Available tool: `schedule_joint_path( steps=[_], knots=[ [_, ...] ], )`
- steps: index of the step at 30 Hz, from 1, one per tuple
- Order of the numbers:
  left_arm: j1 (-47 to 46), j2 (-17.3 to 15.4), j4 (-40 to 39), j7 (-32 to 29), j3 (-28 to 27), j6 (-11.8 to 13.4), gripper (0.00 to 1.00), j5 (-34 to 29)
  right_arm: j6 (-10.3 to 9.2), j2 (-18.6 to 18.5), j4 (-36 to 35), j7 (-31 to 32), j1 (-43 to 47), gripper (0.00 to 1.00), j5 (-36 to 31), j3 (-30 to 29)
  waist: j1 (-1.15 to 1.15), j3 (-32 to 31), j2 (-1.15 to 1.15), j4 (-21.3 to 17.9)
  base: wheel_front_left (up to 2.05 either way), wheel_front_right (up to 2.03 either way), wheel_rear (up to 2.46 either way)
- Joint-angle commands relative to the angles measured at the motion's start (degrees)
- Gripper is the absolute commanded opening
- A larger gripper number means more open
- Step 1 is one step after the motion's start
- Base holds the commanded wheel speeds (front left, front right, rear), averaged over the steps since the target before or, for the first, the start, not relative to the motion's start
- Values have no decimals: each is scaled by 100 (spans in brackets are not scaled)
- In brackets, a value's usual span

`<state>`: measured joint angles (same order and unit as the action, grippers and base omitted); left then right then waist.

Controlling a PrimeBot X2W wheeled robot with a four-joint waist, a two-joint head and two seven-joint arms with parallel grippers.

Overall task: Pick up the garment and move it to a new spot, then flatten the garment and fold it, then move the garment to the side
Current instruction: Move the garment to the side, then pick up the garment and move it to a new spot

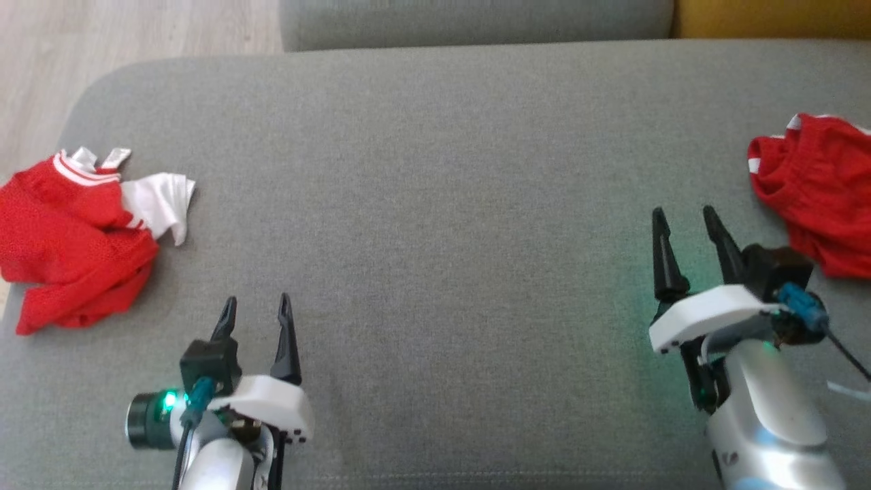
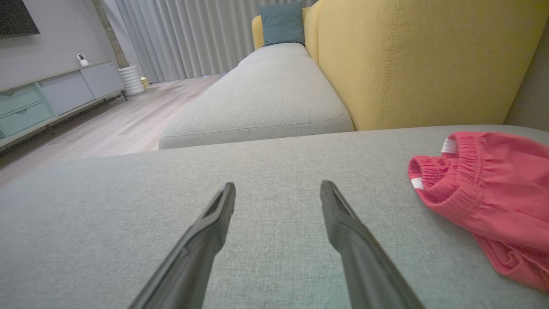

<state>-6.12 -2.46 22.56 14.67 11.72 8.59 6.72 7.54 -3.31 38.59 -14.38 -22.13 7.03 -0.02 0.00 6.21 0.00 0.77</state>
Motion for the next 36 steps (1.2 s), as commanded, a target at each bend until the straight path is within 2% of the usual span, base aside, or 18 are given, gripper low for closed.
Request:
schedule_joint_path(
  steps=[1,13,20,23,28,29,36],
  knots=[
    [-77,-42,-140,33,-257,35,100,-40,-5,42,-257,-62,-77,100,73,178,0,-85,0,-19,0,0,0],
    [215,-42,-156,33,-473,146,100,-84,-5,43,-366,-62,351,100,306,384,0,-362,0,-194,0,0,0],
    [151,-42,-182,33,-433,130,100,-63,-5,43,-371,-62,363,100,351,517,0,-264,0,-66,0,0,0],
    [76,-42,-205,33,-390,145,100,-18,-5,43,-381,-62,366,100,354,527,0,-253,0,132,0,0,0],
    [13,-42,-300,33,-366,137,100,-21,-5,43,-380,-62,410,100,381,560,0,-299,0,675,0,0,0],
    [13,-42,-300,33,-366,137,100,-21,-5,43,-380,-62,410,100,381,560,0,-299,0,675,0,0,0],
    [-15,-42,-525,33,-494,105,100,-69,-5,43,-353,-62,465,100,522,652,0,-369,0,1570,0,0,0]
  ],
)
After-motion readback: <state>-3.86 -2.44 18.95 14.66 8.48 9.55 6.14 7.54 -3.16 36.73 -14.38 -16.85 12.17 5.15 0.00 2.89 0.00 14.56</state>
